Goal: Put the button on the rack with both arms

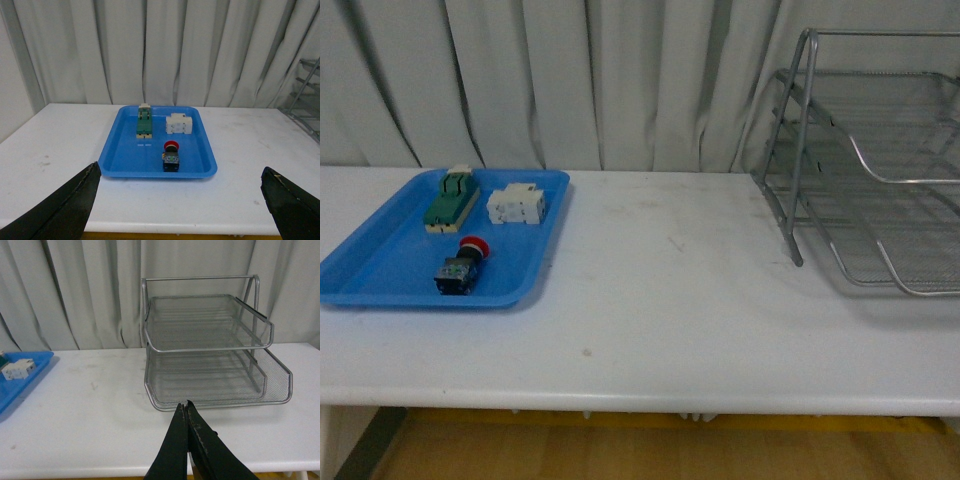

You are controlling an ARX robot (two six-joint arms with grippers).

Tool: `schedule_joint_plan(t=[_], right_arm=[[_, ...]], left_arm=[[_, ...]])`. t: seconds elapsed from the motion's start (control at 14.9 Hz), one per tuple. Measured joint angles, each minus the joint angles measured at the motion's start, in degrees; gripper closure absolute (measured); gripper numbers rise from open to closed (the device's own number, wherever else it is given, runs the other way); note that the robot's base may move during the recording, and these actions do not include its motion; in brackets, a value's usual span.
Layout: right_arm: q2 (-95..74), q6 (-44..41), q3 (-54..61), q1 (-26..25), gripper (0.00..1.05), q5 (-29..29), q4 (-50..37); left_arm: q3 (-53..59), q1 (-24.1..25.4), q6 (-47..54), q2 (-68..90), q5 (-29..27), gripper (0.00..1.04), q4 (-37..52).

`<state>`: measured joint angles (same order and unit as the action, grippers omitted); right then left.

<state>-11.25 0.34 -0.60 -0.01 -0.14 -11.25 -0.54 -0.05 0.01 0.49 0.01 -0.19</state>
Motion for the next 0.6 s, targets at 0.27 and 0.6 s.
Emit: schedule_joint_plan(t=[0.27,0.6], right_arm=[[11.1,0.0,-0.2,0.0,1.03,0.0,10.4],[11.0,-0.2,0.0,0.0,0.65,0.1,11.4]], left_arm=[[0.0,0.0,0.0,0.0,0.0,0.07,0.0],[0.0,0.0,0.0,0.0,0.0,0.07,0.0]])
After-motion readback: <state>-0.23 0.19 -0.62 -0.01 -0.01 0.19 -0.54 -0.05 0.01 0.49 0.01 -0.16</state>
